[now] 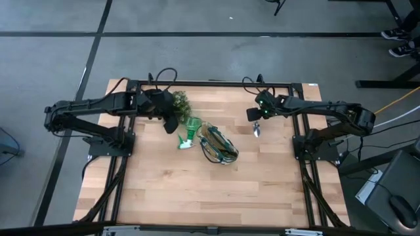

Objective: Pick & Place Garden tools in Gardening bag
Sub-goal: Put the light brown trowel into the light brown gardening bag

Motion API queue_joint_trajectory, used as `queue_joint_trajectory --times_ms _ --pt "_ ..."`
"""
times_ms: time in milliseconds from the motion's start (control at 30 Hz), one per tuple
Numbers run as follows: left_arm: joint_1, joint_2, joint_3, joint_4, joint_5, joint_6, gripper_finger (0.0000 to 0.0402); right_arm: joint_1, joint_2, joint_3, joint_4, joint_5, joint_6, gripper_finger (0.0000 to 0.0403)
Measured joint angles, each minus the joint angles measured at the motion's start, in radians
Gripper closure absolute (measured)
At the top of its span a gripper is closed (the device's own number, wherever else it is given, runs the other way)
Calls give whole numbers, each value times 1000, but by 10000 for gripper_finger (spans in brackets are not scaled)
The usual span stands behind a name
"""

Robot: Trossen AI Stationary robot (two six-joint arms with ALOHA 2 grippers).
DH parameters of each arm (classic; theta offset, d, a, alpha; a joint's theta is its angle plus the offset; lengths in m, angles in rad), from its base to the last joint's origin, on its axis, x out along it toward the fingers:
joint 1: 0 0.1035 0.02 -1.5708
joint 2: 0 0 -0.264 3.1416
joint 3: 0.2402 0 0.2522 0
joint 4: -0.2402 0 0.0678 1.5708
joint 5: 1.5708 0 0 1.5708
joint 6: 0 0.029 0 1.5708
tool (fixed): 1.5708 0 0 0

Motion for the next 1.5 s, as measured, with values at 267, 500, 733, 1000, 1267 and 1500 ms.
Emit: queue_joint_trajectory --times_ms 267,500,733,1000,1267,1500 --pt "49 0 0 6 23 -70 272 -59 3 0 50 23 -83 224" --pt "96 0 0 6 66 -93 272 -90 63 0 70 -4 -86 224" --pt "106 2 0 7 66 -126 272 -86 150 0 81 -53 -86 224" --pt "106 4 0 7 63 -10 272 -86 202 3 115 -69 -66 236" --pt "106 4 0 6 65 25 272 -75 204 3 110 -73 -61 331" --pt "106 3 0 6 67 65 272 -78 205 3 127 -202 -10 345"
